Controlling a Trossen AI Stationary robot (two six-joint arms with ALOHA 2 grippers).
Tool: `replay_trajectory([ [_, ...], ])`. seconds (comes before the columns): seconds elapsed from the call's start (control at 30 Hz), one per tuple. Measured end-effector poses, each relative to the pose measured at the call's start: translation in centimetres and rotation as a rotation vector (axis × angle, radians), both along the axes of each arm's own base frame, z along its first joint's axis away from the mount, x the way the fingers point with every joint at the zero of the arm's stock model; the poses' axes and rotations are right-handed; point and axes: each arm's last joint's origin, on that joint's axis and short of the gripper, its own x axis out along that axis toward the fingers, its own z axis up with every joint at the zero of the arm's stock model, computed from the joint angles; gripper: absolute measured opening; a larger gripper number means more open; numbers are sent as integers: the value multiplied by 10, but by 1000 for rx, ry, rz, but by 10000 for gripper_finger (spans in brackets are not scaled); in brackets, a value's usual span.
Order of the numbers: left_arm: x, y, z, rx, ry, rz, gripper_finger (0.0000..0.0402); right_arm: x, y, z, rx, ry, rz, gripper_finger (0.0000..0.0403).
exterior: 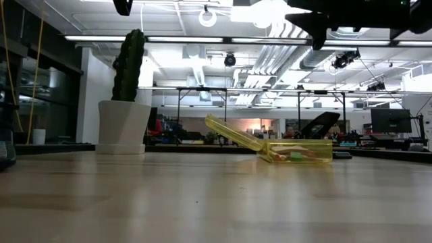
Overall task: Pack school essentials
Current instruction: Return to Home Position
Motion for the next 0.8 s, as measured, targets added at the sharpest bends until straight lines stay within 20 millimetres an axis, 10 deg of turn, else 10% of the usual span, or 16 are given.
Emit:
replay_trajectory([
  [0.8, 9, 1, -12, -12, 91, 2, 0, 0, 0, 1, -17, 3, -1, 156],
])
